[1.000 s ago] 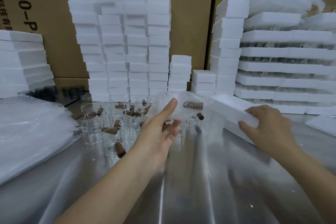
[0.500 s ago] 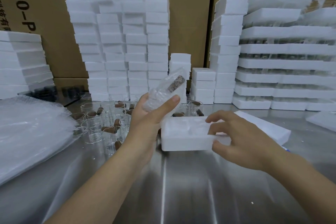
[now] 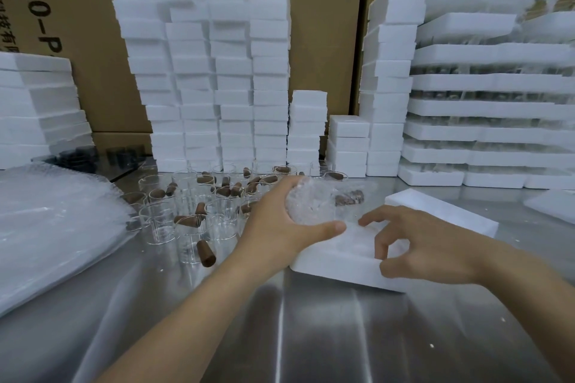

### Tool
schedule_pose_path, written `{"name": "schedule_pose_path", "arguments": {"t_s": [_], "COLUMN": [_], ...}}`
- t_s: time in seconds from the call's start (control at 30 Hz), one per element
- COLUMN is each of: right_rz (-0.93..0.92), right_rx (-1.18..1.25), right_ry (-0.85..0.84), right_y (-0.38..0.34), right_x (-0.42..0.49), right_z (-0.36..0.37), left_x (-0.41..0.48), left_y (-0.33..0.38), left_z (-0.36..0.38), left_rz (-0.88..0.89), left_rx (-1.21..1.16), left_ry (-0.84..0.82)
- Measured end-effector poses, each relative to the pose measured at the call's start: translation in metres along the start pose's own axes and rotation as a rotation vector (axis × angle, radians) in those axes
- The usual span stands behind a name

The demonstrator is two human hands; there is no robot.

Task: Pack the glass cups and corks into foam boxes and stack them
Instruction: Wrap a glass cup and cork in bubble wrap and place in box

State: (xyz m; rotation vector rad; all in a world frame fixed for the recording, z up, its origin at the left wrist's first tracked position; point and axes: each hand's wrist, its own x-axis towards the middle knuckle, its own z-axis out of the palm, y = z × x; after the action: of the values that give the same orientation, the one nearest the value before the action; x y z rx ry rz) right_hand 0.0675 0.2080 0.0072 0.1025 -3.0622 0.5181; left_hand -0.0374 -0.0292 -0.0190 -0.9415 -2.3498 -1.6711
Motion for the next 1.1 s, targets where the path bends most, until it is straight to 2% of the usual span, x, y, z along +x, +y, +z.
{"name": "schedule_pose_path", "arguments": {"t_s": [0.13,0.27,0.53,1.0,1.1], "right_rz": [0.064,0.059,0.070,0.142,0.125], "right_rx": [0.064,0.040,0.196,0.167,0.178], "right_ry": [-0.016,0.084,0.088,0.129,0.175], "right_y": [0.008,0.018,0.023,0.027,0.026], "right_x": [0.003,0.006,0.008,0.011,0.011], "right_z": [-0.002,0.005,0.004,0.007,0.008], "left_x": [-0.003,-0.005,-0.009,-0.009,-0.012], "left_y": [-0.004,-0.008,-0.012,0.008,0.013], "left_z": [0.006,0.011,0.020,-0.001,0.001], "left_rz": [0.020,0.014,0.009,-0.067,-0.040], "left_rx": [0.053,0.062,0.124,0.382,0.378], "left_ry": [-0.063,-0.081,-0.119,-0.366,-0.369]}}
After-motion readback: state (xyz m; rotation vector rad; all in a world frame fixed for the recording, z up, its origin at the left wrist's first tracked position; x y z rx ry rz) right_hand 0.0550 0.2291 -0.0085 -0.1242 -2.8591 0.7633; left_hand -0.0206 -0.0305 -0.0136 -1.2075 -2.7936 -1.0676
